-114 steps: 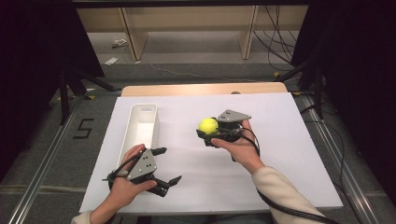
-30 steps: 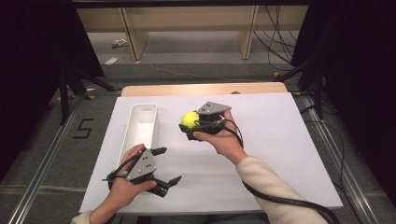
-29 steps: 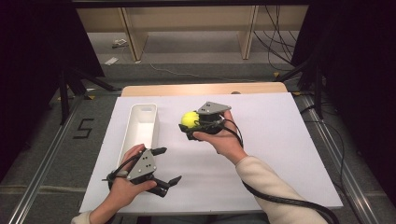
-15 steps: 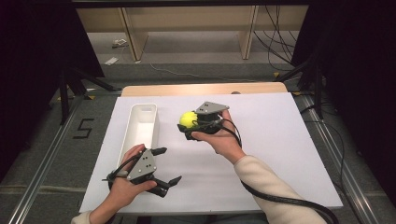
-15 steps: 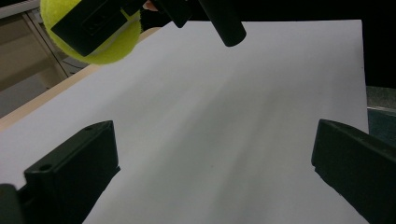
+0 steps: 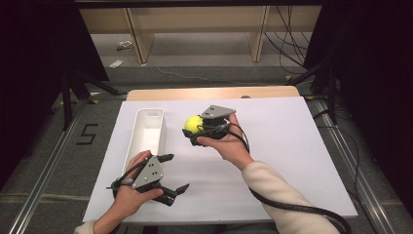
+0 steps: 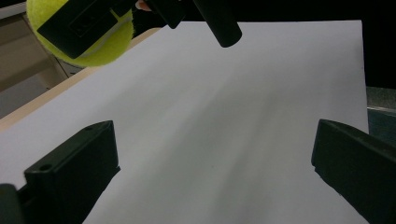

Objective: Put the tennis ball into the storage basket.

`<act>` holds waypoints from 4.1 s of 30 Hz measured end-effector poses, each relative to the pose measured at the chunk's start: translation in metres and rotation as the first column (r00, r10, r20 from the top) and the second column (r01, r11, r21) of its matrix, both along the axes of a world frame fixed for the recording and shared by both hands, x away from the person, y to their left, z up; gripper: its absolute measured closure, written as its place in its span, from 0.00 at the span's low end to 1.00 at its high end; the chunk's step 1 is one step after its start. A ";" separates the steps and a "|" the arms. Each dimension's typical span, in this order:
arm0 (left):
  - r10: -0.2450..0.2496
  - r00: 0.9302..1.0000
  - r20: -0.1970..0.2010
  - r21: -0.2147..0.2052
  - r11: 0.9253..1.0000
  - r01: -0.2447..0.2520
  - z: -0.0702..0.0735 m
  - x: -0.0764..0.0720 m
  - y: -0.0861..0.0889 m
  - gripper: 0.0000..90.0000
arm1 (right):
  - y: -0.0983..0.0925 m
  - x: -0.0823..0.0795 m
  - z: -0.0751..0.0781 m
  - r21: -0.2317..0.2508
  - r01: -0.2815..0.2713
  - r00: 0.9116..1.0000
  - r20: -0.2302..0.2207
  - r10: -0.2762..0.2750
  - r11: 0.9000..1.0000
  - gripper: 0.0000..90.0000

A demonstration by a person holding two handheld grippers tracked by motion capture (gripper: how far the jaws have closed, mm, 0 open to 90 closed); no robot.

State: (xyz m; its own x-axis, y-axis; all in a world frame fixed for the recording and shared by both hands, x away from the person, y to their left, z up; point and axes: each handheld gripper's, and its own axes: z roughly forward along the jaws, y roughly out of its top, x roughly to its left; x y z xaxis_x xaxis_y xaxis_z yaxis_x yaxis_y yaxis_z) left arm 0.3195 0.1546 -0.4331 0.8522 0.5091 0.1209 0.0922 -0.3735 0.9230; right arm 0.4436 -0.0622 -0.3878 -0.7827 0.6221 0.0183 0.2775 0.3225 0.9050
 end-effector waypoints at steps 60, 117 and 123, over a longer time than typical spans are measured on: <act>-0.001 1.000 0.000 -0.001 1.000 0.001 0.000 0.000 0.000 0.00 | 0.025 0.004 0.005 -0.010 -0.028 1.000 0.011 0.028 1.000 0.29; -0.005 1.000 0.000 -0.002 1.000 0.005 0.000 -0.001 0.000 0.00 | 0.052 0.006 0.011 -0.023 -0.065 0.998 0.020 0.065 0.998 0.29; -0.006 1.000 0.000 -0.002 1.000 0.006 0.000 -0.001 0.000 0.00 | 0.054 0.006 0.011 -0.025 -0.068 0.997 0.018 0.068 0.997 0.29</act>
